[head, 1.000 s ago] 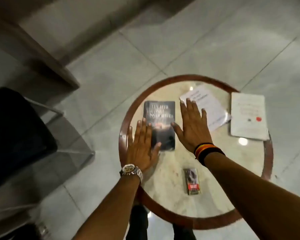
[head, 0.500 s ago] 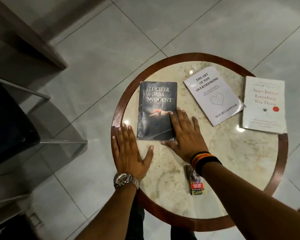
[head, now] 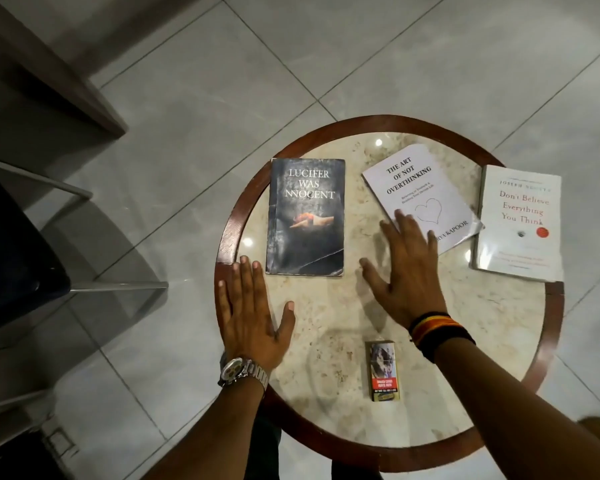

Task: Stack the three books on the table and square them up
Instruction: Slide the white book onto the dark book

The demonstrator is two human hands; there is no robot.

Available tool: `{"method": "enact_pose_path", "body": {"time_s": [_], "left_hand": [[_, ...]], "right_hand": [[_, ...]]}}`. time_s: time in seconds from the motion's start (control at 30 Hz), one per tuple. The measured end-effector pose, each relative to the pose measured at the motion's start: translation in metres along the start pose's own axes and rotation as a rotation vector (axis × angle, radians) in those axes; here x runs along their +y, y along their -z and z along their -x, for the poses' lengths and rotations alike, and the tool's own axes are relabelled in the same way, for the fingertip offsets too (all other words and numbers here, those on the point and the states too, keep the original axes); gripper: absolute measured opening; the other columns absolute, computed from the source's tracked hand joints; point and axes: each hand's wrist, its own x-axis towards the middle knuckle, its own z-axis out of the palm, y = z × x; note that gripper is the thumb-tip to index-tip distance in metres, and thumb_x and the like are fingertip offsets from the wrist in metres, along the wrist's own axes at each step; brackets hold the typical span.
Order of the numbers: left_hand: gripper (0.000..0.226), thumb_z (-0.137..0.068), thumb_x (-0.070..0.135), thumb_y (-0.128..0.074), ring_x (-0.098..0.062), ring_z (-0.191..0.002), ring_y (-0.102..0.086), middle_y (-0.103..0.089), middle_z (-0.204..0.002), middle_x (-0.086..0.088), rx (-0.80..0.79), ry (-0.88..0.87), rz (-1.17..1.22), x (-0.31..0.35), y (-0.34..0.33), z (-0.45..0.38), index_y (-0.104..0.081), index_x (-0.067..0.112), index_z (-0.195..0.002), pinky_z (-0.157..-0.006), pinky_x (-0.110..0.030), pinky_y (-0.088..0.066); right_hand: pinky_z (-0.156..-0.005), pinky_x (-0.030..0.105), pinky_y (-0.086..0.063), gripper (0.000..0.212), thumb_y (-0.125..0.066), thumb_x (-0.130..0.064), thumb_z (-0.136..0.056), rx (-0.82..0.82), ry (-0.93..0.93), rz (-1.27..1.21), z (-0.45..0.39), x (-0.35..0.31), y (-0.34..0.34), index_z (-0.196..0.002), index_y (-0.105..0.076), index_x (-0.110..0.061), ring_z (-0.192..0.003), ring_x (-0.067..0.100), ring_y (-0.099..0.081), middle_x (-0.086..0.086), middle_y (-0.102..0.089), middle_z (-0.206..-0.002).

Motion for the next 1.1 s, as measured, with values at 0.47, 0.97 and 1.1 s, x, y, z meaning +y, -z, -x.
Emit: {"method": "enact_pose_path", "body": {"time_s": [0.47, 0.97, 1.1], "left_hand": [[0.088, -0.101, 0.065, -0.018, -0.025, -0.17, -0.002, 0.0, -0.183, -0.005, 0.048, -0.011, 0.046, 0.0, -0.002, 0.002, -0.004, 0.016, -0.172, -0.136, -0.058, -0.011], [0.089, -0.1, 0.066, -0.02, -0.025, -0.17, 0.001, 0.004, -0.183, -0.004, 0.032, -0.009, 0.027, -0.004, -0.008, -0.001, 0.0, 0.017, -0.172, -0.136, -0.052, -0.003], [0.089, -0.101, 0.065, -0.023, -0.025, -0.17, 0.0, 0.002, -0.183, -0.004, 0.043, -0.018, 0.043, -0.004, -0.008, 0.0, -0.002, 0.017, -0.172, -0.138, -0.051, -0.001]], "right_hand": [[-0.106, 0.055, -0.044, 0.118, -0.089, -0.068, -0.049, -0.155, -0.664, -0.064, -0.115, 0.054, 0.045, -0.14, -0.039, -0.011, -0.132, 0.041, -0.046, 0.019, -0.049, -0.138], [-0.066, 0.025, -0.062, 0.017, -0.063, -0.021, -0.099, 0.021, -0.618, -1.156, -0.071, -0.032, 0.079, -0.086, -0.074, -0.019, -0.076, 0.012, -0.076, -0.008, -0.078, -0.087], [-0.074, 0.036, -0.059, 0.005, -0.069, -0.011, -0.094, -0.115, -0.647, -1.209, -0.067, -0.072, 0.037, -0.091, -0.072, -0.013, -0.076, 0.021, -0.072, 0.006, -0.078, -0.091]]}}
